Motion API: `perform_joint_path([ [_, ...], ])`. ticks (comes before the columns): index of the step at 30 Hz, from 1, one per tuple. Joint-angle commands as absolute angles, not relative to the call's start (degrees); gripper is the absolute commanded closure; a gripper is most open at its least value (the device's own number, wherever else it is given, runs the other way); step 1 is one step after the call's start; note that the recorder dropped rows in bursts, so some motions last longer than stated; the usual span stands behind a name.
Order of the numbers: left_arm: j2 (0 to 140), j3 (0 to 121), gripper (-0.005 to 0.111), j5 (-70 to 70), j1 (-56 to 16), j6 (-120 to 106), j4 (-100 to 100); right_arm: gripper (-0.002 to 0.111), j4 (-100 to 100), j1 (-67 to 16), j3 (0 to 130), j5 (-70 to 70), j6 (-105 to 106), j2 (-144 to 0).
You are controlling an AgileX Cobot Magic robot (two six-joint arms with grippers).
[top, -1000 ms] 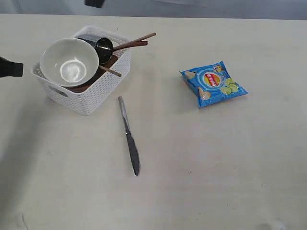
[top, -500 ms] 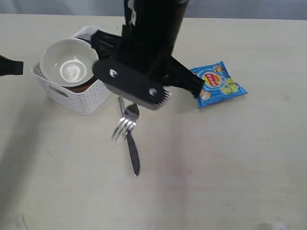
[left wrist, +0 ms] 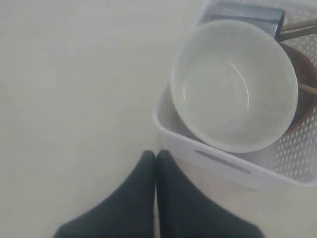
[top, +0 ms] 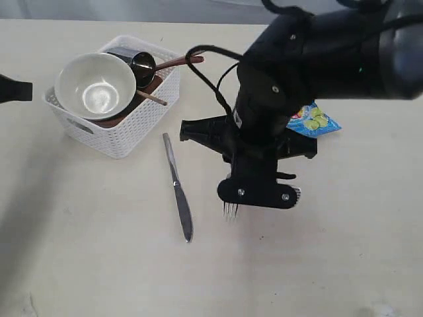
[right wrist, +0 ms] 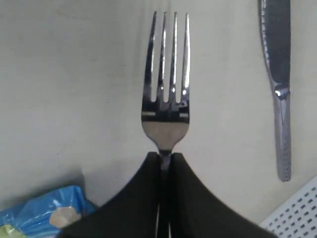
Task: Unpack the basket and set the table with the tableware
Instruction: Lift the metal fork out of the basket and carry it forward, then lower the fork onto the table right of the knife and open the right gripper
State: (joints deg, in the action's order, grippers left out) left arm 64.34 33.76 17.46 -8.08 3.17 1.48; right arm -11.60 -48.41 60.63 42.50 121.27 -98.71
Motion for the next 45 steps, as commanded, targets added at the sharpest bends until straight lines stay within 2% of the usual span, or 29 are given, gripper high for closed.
perform_joint_path([
  [1,64.06,33.45,0.107,16.87,-7.93,4.35,0.84,0.109,-13.87,-48.76,56.67,31.36,121.70,-100.04],
  [17,64.06,33.45,0.107,18.08,-7.93,4.52,0.79,0.109,-20.32,-50.46,55.56,20.45,120.94,-106.14],
  [34,64.06,33.45,0.107,18.31,-7.93,4.52,0.79,0.109,-17.52,-56.84,55.56,21.23,109.38,-107.04],
  [40,64.06,33.45,0.107,18.31,-7.93,4.52,0.79,0.109,-16.74,-56.84,55.56,17.88,106.56,-107.04],
  [45,64.06,33.45,0.107,18.31,-7.93,4.52,0.79,0.109,-16.74,-56.71,55.56,20.97,106.66,-107.04],
])
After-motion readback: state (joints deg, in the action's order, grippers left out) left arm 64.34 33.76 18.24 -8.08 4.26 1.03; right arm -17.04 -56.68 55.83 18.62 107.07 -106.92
